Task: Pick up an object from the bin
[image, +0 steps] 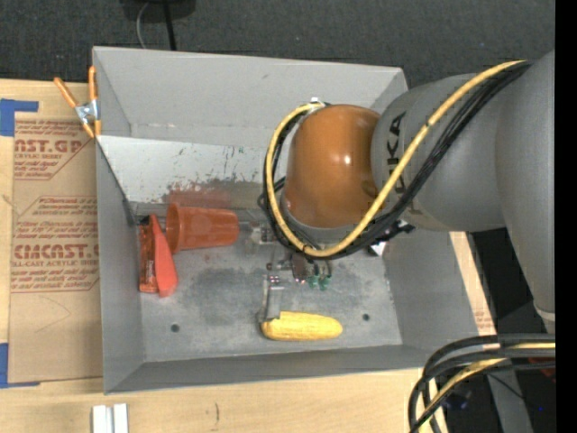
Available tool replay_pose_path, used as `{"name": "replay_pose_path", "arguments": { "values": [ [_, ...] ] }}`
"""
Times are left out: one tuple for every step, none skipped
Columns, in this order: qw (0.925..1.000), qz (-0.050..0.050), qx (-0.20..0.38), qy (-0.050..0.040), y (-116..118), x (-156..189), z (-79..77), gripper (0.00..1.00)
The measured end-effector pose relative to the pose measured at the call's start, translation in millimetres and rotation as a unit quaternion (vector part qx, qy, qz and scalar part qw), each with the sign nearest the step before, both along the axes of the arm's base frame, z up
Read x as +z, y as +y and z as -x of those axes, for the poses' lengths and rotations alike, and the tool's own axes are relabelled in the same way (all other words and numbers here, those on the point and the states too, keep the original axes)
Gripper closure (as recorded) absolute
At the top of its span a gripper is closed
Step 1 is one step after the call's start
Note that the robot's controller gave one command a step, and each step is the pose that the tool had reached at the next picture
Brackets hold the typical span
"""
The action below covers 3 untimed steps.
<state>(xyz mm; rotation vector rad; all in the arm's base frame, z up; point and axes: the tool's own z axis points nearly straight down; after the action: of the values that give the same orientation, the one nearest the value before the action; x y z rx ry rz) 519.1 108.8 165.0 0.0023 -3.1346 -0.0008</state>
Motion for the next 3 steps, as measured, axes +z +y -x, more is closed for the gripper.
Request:
{"name": "replay_pose_path", "arguments": {
  "values": [
    [1.0,0.0,0.0,-0.0036,-0.4,4.5,-1.6,0.0],
    [0.9995,-0.001,0.032,-0.0025,-41.4,-18.0,21.0,0.0],
    [0.9993,0.0,0.036,-0.0045,-76.7,-62.7,22.7,0.0]
  ]
}}
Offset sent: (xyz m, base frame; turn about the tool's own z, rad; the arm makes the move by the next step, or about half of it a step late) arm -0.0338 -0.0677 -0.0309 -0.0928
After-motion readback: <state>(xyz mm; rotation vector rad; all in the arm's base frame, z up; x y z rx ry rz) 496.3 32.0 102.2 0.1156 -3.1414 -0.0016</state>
